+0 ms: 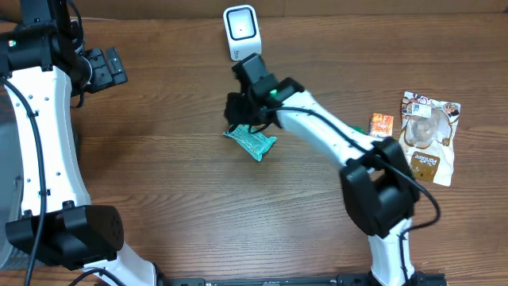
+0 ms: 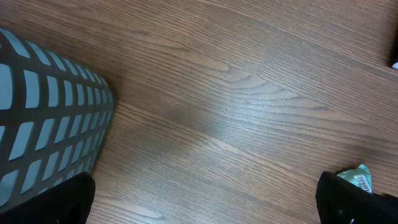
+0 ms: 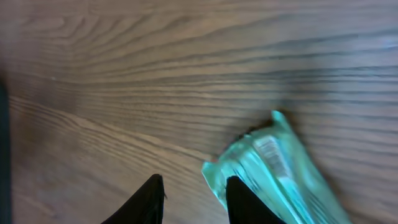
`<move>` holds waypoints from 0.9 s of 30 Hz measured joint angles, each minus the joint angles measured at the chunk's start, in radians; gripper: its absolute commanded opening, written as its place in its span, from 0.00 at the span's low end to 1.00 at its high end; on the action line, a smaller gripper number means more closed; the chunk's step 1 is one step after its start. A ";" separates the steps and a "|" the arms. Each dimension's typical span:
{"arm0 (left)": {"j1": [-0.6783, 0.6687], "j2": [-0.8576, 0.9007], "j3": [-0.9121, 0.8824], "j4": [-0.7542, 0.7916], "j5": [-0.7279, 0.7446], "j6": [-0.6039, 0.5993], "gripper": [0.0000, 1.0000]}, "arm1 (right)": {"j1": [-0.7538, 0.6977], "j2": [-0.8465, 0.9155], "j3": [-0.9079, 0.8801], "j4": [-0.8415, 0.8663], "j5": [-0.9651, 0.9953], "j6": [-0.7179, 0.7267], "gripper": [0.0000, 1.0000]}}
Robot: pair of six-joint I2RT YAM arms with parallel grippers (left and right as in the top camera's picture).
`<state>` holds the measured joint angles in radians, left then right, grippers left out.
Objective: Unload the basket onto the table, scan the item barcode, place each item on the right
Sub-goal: 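Grasp the tissue pack with the right gripper and lift it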
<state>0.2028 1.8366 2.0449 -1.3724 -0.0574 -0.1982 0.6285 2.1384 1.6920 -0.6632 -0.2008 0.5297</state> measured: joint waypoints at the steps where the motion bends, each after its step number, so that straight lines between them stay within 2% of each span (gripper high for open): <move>1: 0.000 0.000 0.000 0.000 0.000 0.000 1.00 | 0.009 0.018 0.000 0.008 0.007 0.000 0.35; 3: 0.000 0.000 0.000 0.000 0.000 0.000 1.00 | 0.022 0.048 0.000 0.011 0.017 -0.003 0.36; 6: 0.000 0.000 0.000 0.000 0.000 0.000 1.00 | 0.032 0.085 0.000 -0.007 0.010 -0.014 0.43; 9: 0.000 0.000 0.000 0.000 0.000 0.000 1.00 | 0.032 0.091 0.000 -0.028 -0.035 -0.061 0.47; 20: 0.000 0.000 0.000 0.000 0.000 0.000 1.00 | 0.003 0.058 0.011 -0.275 -0.110 -0.164 0.55; 22: 0.000 0.000 0.000 0.000 0.000 0.000 1.00 | -0.017 0.039 0.018 -0.309 -0.115 -0.185 0.62; 27: 0.000 0.000 0.000 0.000 0.000 0.000 1.00 | -0.077 -0.063 0.042 -0.330 -0.163 -0.273 0.72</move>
<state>0.2028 1.8366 2.0449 -1.3727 -0.0574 -0.1982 0.5510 2.0758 1.7344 -0.9932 -0.3641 0.2565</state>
